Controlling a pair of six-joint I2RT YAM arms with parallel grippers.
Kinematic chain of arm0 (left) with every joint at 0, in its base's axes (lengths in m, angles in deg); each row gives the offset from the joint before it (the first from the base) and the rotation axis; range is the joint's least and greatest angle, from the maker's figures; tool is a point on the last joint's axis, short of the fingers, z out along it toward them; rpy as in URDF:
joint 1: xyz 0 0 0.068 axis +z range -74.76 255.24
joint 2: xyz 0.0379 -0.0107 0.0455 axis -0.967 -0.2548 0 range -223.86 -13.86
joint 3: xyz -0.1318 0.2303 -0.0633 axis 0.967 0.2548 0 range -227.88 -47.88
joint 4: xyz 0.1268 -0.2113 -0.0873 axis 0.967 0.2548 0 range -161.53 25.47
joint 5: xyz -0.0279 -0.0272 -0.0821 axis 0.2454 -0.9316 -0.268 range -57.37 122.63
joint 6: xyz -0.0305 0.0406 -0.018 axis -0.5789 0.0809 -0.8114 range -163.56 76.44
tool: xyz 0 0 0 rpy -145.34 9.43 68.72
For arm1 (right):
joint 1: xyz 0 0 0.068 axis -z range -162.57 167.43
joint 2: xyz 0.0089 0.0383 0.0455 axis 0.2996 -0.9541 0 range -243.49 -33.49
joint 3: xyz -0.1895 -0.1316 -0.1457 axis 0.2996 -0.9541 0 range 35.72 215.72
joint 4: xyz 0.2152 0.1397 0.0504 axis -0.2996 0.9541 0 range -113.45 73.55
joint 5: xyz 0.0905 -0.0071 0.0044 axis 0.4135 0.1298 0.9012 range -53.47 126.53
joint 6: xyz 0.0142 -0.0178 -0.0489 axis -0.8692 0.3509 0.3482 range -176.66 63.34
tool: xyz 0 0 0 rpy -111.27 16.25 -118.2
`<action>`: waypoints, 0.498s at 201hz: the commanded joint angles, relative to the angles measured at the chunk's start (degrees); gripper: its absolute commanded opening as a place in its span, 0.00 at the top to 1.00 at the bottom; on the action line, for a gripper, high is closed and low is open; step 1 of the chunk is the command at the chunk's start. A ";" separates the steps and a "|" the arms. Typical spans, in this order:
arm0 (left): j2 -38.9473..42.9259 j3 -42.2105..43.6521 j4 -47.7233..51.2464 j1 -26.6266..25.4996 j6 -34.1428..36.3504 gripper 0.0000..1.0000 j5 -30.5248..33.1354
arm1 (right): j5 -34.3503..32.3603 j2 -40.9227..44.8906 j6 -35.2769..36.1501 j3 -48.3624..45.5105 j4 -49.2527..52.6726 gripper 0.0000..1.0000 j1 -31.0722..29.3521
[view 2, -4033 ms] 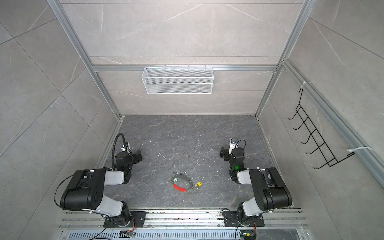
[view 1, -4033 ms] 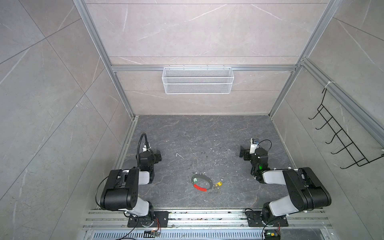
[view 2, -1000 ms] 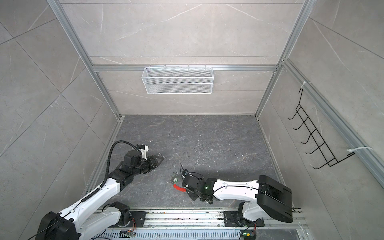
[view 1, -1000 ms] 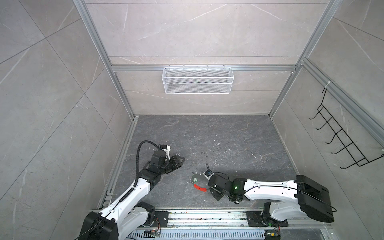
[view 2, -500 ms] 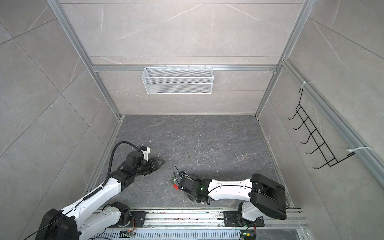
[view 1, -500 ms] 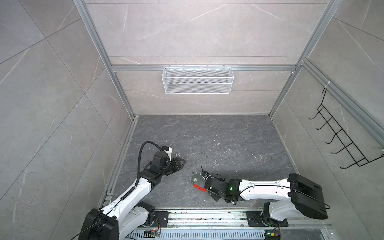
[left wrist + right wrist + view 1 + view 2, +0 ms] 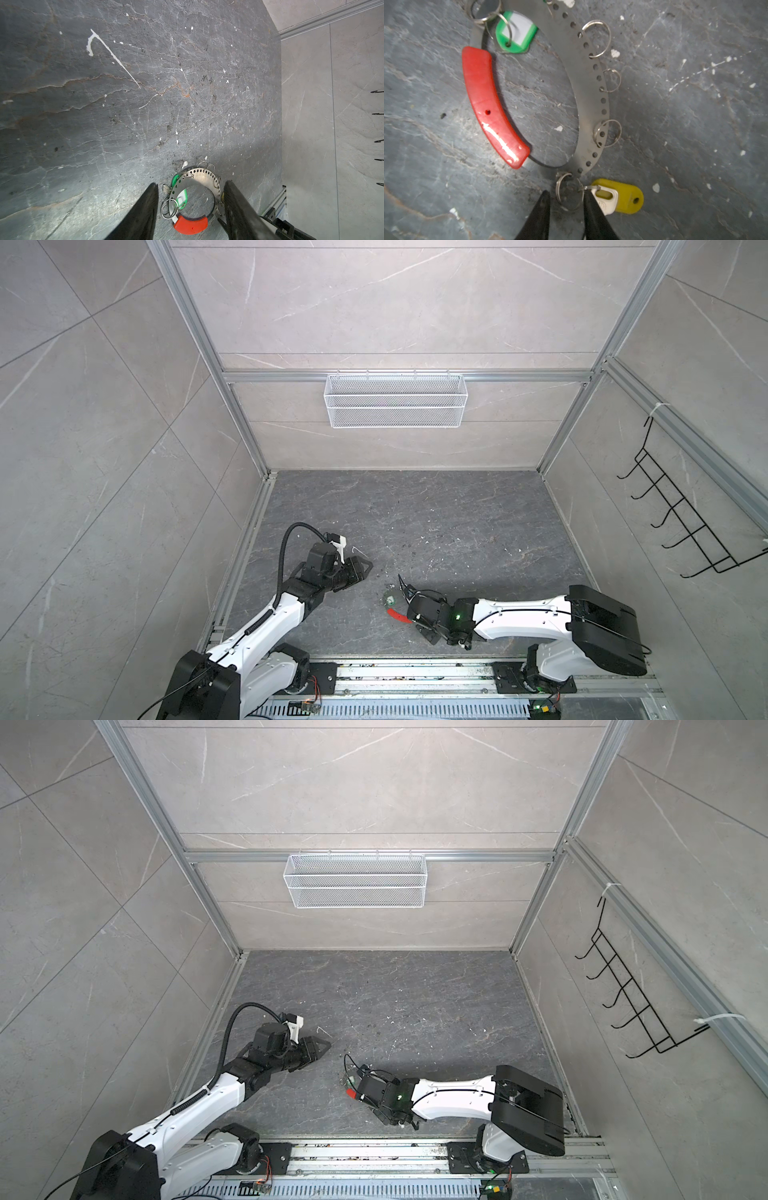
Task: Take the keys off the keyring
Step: 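Close the right gripper on the hoop edge near the yellow key tag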
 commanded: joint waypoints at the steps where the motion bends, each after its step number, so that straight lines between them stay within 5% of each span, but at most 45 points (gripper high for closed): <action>1: -0.67 -2.13 -0.65 -0.18 1.16 0.47 -1.92 | -1.93 -1.05 0.81 0.85 0.52 0.71 -0.40; 100: -0.61 -2.69 -1.02 -0.31 1.50 0.47 -3.64 | -2.19 0.33 1.73 1.00 -0.50 0.98 -0.40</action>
